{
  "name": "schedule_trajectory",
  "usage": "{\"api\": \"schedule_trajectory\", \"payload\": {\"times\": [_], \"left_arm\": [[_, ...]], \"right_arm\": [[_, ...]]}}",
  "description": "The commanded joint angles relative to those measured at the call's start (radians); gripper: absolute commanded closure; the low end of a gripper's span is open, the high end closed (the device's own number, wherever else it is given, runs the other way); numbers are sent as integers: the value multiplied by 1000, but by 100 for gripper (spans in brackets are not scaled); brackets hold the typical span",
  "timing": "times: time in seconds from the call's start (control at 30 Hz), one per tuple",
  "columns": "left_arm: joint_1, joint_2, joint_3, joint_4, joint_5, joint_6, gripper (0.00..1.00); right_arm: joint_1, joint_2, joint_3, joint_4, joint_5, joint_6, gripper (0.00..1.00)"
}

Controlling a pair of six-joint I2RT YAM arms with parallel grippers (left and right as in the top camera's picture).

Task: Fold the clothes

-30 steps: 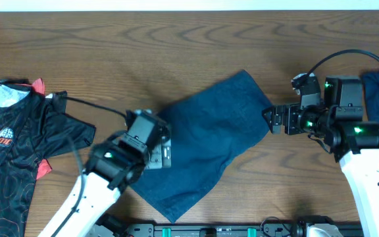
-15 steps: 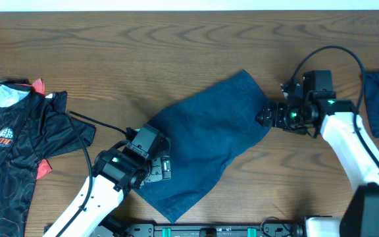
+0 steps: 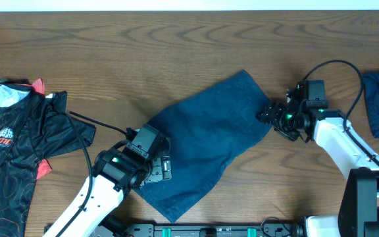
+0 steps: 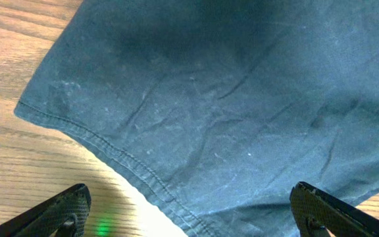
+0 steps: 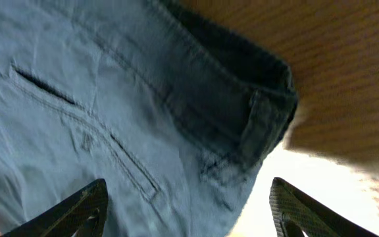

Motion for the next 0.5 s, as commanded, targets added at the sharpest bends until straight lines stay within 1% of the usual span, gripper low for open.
{"api": "schedule_trajectory", "payload": {"times": [0.0, 0.1, 0.13, 0.17, 0.2, 0.23, 0.27, 0.3, 0.37, 0.47], "left_arm": [[5, -8, 0, -5, 4, -12, 2], [5, -8, 0, -9, 4, -12, 2], [5, -8, 0, -10, 4, -12, 2], [5, -8, 0, -13, 4, -12, 2], [5, -8, 0, -14, 4, -12, 2], [5, -8, 0, -16, 4, -12, 2], [5, -8, 0, -18, 4, -12, 2], [5, -8, 0, -21, 4, -12, 2], [5, -8, 0, -23, 4, -13, 2], [5, -8, 0, -28, 19, -17, 2]], "right_arm": [[16, 6, -29, 38, 4, 92, 23], [24, 6, -42, 71, 7, 129, 30], [26, 6, -45, 83, 10, 135, 34], [26, 6, -46, 90, 11, 143, 45], [26, 6, -46, 95, 12, 148, 60], [26, 6, -46, 98, 15, 155, 71], [26, 6, -46, 103, 19, 161, 76], [26, 6, -46, 108, 19, 162, 85], [26, 6, -46, 115, 26, 167, 99], [26, 6, -46, 122, 35, 176, 99]]}}
